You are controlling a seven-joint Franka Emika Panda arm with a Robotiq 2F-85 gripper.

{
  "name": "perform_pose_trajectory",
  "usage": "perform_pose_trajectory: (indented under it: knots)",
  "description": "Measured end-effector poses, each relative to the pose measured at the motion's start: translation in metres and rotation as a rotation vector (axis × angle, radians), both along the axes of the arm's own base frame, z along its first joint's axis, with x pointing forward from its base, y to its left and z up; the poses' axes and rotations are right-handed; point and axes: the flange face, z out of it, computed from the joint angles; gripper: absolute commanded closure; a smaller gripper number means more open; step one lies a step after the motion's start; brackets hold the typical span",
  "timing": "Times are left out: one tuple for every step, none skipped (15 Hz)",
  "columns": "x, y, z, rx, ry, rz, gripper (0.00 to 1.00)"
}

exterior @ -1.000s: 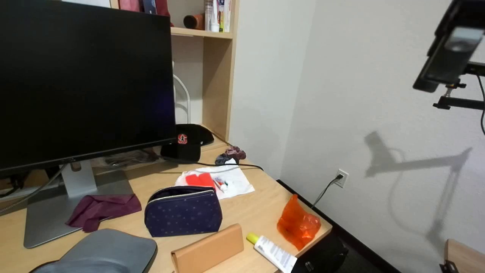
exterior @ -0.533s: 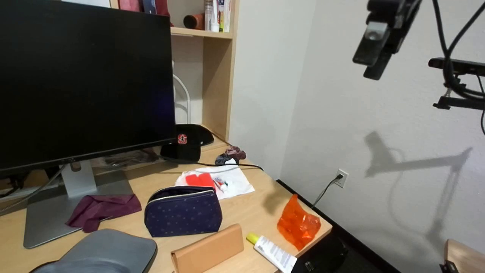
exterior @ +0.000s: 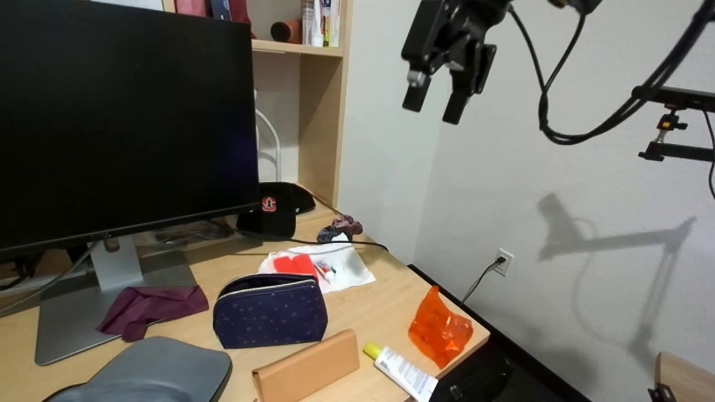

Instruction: Place the scrunchies in the blue bag

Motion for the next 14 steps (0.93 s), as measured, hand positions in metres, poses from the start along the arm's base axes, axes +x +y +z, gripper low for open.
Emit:
perform_pose_trajectory:
  knots:
    - [0.014, -0.006, -0.013, -0.003, 0.005, -0.031, 0.00]
    - [0.025, -0.012, -0.026, -0.001, 0.014, -0.055, 0.00]
    - [0.032, -0.017, -0.035, 0.004, 0.015, -0.073, 0.00]
    - [0.035, -0.019, -0.040, 0.006, 0.015, -0.082, 0.00]
    - [0.036, -0.019, -0.040, 0.007, 0.014, -0.086, 0.00]
    - [0.035, -0.019, -0.038, 0.008, 0.012, -0.089, 0.00]
    - [0.035, -0.018, -0.036, 0.008, 0.008, -0.091, 0.00]
    - [0.034, -0.018, -0.034, 0.008, 0.005, -0.092, 0.00]
    - [0.034, -0.018, -0.034, 0.008, 0.004, -0.092, 0.00]
    - [0.034, -0.018, -0.035, 0.008, 0.006, -0.092, 0.00]
    - [0.036, -0.019, -0.037, 0.010, 0.012, -0.093, 0.00]
    - [0.039, -0.019, -0.039, 0.016, 0.025, -0.093, 0.00]
    - [0.044, -0.021, -0.041, 0.021, 0.044, -0.090, 0.00]
    - [0.053, -0.023, -0.043, 0.025, 0.063, -0.090, 0.00]
